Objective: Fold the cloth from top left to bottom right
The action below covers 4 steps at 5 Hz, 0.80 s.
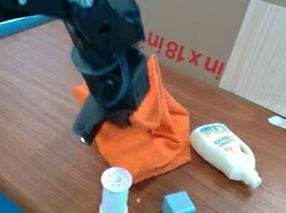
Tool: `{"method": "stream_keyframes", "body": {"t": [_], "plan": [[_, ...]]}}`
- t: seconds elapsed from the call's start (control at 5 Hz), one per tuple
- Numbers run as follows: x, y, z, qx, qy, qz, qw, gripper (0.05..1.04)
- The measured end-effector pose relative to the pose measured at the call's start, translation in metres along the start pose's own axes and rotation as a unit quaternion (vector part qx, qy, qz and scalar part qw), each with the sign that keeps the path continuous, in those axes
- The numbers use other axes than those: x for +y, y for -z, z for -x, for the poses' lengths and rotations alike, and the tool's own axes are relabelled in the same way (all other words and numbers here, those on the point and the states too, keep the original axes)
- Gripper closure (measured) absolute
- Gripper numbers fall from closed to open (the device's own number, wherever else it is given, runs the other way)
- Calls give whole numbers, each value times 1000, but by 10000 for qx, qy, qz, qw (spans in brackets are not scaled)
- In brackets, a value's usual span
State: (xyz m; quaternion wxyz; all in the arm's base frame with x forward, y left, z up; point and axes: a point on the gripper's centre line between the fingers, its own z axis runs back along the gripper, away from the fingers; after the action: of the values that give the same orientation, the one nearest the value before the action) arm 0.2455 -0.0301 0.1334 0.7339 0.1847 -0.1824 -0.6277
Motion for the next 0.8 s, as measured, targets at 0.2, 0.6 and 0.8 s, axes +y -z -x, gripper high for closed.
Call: {"method": "stream_keyframes", "body": {"t": [0.2, 0.6, 0.8], "plan": [[-5, 6, -4, 77, 198, -48, 9998, 859], [-10, 7, -6, 5, 383, 372, 9986, 292], [-4, -2, -1, -434, 657, 934, 9925, 89]]}}
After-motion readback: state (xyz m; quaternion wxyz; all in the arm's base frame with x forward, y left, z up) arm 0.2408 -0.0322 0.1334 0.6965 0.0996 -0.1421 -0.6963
